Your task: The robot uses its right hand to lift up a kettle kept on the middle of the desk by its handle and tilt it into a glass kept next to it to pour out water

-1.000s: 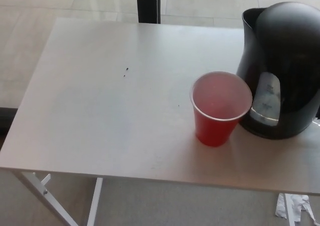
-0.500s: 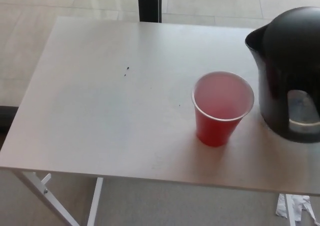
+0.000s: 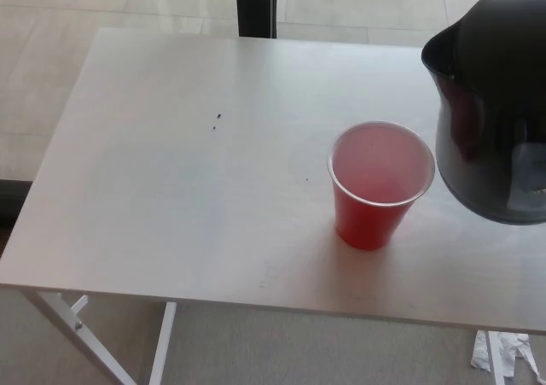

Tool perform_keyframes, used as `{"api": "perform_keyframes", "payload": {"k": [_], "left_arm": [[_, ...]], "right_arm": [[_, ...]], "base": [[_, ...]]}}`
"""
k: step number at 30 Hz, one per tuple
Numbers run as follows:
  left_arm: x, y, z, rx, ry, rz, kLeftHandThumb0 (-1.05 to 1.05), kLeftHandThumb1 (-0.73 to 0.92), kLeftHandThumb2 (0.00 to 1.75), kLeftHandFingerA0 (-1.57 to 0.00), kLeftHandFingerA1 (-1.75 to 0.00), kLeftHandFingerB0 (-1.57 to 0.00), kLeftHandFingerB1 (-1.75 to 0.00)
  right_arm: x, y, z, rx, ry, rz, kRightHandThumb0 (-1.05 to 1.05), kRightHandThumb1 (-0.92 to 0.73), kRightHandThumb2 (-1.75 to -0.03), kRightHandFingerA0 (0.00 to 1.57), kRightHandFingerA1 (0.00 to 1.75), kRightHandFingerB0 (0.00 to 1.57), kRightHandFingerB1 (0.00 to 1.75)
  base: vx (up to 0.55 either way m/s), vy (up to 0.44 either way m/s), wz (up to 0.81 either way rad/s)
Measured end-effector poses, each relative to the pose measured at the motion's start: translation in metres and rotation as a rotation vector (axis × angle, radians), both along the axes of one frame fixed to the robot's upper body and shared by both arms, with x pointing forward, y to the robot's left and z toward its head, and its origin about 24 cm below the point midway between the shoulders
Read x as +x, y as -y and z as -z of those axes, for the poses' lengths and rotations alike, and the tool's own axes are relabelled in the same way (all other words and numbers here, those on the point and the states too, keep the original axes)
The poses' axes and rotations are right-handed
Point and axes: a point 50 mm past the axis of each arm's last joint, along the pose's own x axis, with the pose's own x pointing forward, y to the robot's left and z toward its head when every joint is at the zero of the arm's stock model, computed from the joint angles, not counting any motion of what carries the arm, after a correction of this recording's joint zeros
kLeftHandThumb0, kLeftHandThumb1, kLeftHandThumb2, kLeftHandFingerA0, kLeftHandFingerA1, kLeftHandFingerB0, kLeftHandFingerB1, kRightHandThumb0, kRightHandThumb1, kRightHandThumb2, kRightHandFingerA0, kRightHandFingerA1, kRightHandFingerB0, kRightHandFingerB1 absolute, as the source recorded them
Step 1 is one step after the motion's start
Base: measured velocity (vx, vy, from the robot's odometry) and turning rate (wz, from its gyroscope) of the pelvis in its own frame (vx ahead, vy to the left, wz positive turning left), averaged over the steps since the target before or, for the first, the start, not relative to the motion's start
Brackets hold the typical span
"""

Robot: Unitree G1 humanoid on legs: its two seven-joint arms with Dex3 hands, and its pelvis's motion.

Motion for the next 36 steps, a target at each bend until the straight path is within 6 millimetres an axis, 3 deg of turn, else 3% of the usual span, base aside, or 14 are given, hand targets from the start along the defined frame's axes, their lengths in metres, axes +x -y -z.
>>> {"api": "perform_keyframes", "payload": {"k": [2, 4, 6, 8, 9, 13, 15, 16, 17, 18, 19, 20, 21, 36], "left_arm": [[0.0, 0.0, 0.0, 0.001, 0.001, 0.0, -0.74, 0.87, 0.66, -0.79, -0.6, -0.69, -0.56], [0.001, 0.0, 0.0, 0.001, 0.002, 0.0, -0.76, 0.87, 0.66, -0.77, -0.6, -0.68, -0.56], [0.002, 0.0, -0.001, 0.002, 0.003, 0.0, -0.76, 0.86, 0.65, -0.76, -0.61, -0.68, -0.58], [0.002, 0.0, -0.001, 0.003, 0.007, -0.002, -0.75, 0.87, 0.66, -0.76, -0.6, -0.68, -0.56], [0.003, 0.0, -0.001, 0.004, 0.009, -0.002, -0.76, 0.86, 0.66, -0.76, -0.59, -0.67, -0.55], [0.005, -0.001, -0.003, 0.009, 0.013, -0.001, -0.76, 0.89, 0.66, -0.75, -0.6, -0.67, -0.56], [0.006, -0.002, -0.004, 0.013, 0.012, 0.003, -0.76, 0.89, 0.66, -0.75, -0.6, -0.66, -0.56], [0.006, -0.002, -0.005, 0.015, 0.011, 0.005, -0.75, 0.89, 0.66, -0.75, -0.6, -0.66, -0.55], [0.006, -0.002, -0.005, 0.017, 0.009, 0.007, -0.75, 0.89, 0.66, -0.77, -0.6, -0.66, -0.54], [0.007, -0.002, -0.005, 0.018, 0.008, 0.008, -0.74, 0.88, 0.66, -0.78, -0.6, -0.67, -0.55], [0.007, -0.002, -0.005, 0.019, 0.007, 0.008, -0.74, 0.88, 0.66, -0.79, -0.6, -0.67, -0.54], [0.007, -0.002, -0.006, 0.019, 0.008, 0.008, -0.74, 0.88, 0.66, -0.79, -0.6, -0.67, -0.54], [0.007, -0.002, -0.006, 0.02, 0.008, 0.009, -0.76, 0.88, 0.66, -0.76, -0.6, -0.66, -0.54], [0.011, -0.003, -0.007, 0.028, 0.007, 0.019, -0.77, 0.89, 0.66, -0.75, -0.59, -0.68, -0.55]], "right_arm": [[0.0, -0.002, -0.002, -0.008, 0.003, -0.013, -0.02, -0.5, -1.26, 1.04, 1.65, 0.92, 1.43], [-0.001, -0.005, -0.003, -0.018, 0.004, -0.027, -0.13, -0.61, -0.97, 1.05, 1.66, 0.89, 1.49], [-0.001, -0.008, -0.003, -0.03, 0.002, -0.04, -0.04, -0.48, -1.16, 1.31, 1.42, 1.12, 1.29], [-0.002, -0.011, -0.002, -0.041, -0.004, -0.056, -0.04, -0.49, -1.16, 1.32, 1.44, 1.13, 1.3], [-0.002, -0.012, -0.001, -0.045, -0.01, -0.062, -0.14, -0.6, -1.0, 1.06, 1.7, 0.92, 1.55], [-0.002, -0.015, 0.004, -0.083, -0.04, -0.091, -0.21, -0.73, -0.85, 0.94, 1.75, 0.81, 1.61], [-0.002, -0.016, 0.004, -0.129, -0.06, -0.104, -0.18, -0.67, -0.92, 0.92, 1.75, 0.75, 1.67], [-0.003, -0.016, 0.005, -0.153, -0.071, -0.109, -0.15, -0.52, -1.15, 1.2, 1.4, 1.03, 1.29], [-0.003, -0.017, 0.005, -0.176, -0.083, -0.115, -0.12, -0.57, -1.1, 0.9, 1.75, 0.75, 1.66], [-0.003, -0.017, 0.005, -0.193, -0.09, -0.118, -0.17, -0.53, -1.14, 1.2, 1.41, 1.0, 1.29], [-0.004, -0.018, 0.005, -0.215, -0.097, -0.12, -0.18, -0.54, -1.13, 1.19, 1.4, 1.01, 1.27], [-0.004, -0.019, 0.003, -0.238, -0.097, -0.125, -0.18, -0.54, -1.13, 1.19, 1.4, 1.01, 1.27], [-0.004, -0.02, 0.001, -0.253, -0.096, -0.128, -0.09, -0.53, -1.2, 0.91, 1.73, 0.81, 1.56], [0.007, -0.038, -0.033, -0.483, -0.08, -0.218, -0.08, -0.49, -1.22, 0.92, 1.7, 0.85, 1.58]], "base": [[0.0, 0.0, 0.0], [0.0, 0.0, 0.0], [0.0, 0.0, 0.0], [0.0, 0.0, 0.0], [0.0, 0.0, 0.0], [0.0, 0.0, 0.0], [0.0, 0.0, 0.0], [0.0, 0.0, 0.0], [0.0, 0.0, 0.0], [0.0, 0.0, 0.0], [0.0, 0.0, 0.0], [0.0, 0.0, 0.0], [0.0, 0.0, 0.0], [0.0, 0.0, 0.0]]}}
